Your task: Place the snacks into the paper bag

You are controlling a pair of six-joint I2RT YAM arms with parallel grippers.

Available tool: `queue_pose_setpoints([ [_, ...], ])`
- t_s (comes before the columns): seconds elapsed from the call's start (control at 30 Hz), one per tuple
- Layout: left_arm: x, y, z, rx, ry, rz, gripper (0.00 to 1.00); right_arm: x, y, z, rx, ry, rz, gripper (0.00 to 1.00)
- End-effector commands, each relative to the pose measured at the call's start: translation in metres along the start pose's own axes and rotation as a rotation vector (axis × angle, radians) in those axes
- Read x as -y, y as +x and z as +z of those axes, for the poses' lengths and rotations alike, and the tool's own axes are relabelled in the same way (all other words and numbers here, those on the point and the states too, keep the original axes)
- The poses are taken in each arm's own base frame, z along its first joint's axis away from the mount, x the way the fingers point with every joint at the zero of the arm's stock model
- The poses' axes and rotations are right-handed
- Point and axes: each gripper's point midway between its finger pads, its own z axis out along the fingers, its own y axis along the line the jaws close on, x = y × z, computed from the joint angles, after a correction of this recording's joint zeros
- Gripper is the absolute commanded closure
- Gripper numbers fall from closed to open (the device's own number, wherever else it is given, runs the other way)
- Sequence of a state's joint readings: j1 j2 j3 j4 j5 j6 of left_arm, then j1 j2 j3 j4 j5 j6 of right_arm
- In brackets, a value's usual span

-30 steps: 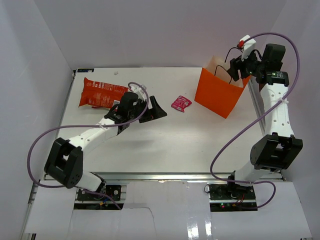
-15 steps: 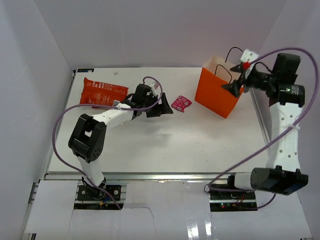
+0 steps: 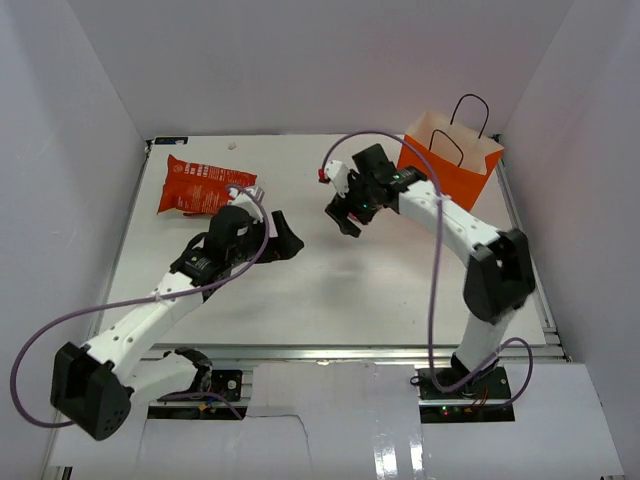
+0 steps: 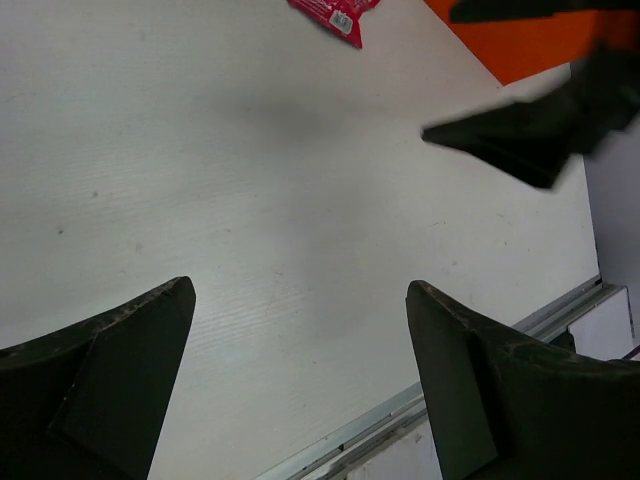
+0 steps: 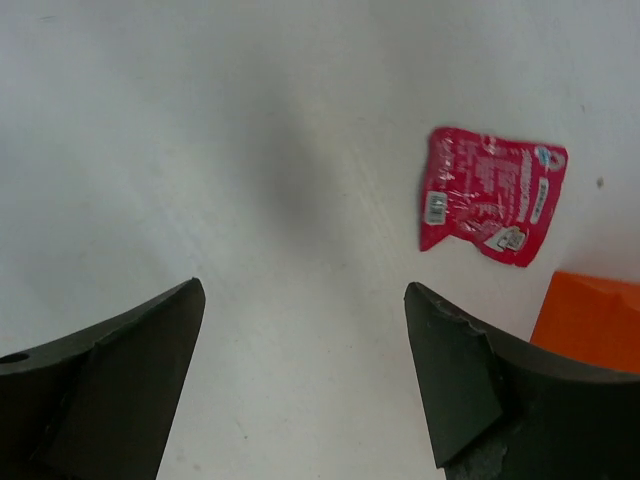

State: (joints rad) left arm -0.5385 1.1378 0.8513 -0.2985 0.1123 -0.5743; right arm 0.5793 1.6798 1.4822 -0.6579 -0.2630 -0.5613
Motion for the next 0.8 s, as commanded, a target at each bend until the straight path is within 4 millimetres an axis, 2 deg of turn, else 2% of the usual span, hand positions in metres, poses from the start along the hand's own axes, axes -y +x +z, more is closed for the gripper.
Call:
queue_pose_setpoints([
  [0.0, -0.027, 0.018, -0.025, 0.030, -0.096, -0.072, 0.03, 0.075, 0.011, 0.034, -0.123, 0.360, 0.346, 0.13],
  [0.03, -0.028, 0.020, -0.031, 0.038, -0.098, -0.083, 0.03, 0.090, 0.003, 0.036, -0.106, 0.423, 0.400, 0.12],
  [0.07, -0.030, 0.025, -0.041, 0.046, -0.094, -0.104, 0.03, 0.098, 0.007, 0.054, -0.109, 0.445, 0.417, 0.09],
  [0.13, -0.036, 0.025, -0.051, 0.077, -0.122, -0.122, 0.02, 0.106, 0.011, 0.066, -0.123, 0.470, 0.452, 0.06],
  [0.17, -0.037, 0.027, -0.055, 0.082, -0.122, -0.129, 0.02, 0.117, 0.004, 0.067, -0.105, 0.498, 0.459, 0.05],
  [0.2, -0.038, 0.029, -0.064, 0.097, -0.120, -0.144, 0.02, 0.119, 0.012, 0.079, -0.130, 0.501, 0.471, 0.08],
  [0.27, -0.040, 0.033, -0.073, 0.111, -0.121, -0.169, 0.02, 0.131, 0.012, 0.088, -0.123, 0.528, 0.484, 0.09],
  [0.53, -0.042, 0.039, -0.086, 0.127, -0.116, -0.206, 0.02, 0.148, 0.041, 0.122, -0.151, 0.491, 0.531, 0.09],
  [0.77, -0.042, 0.038, -0.082, 0.108, -0.125, -0.193, 0.02, 0.150, 0.065, 0.132, -0.163, 0.439, 0.587, 0.04],
])
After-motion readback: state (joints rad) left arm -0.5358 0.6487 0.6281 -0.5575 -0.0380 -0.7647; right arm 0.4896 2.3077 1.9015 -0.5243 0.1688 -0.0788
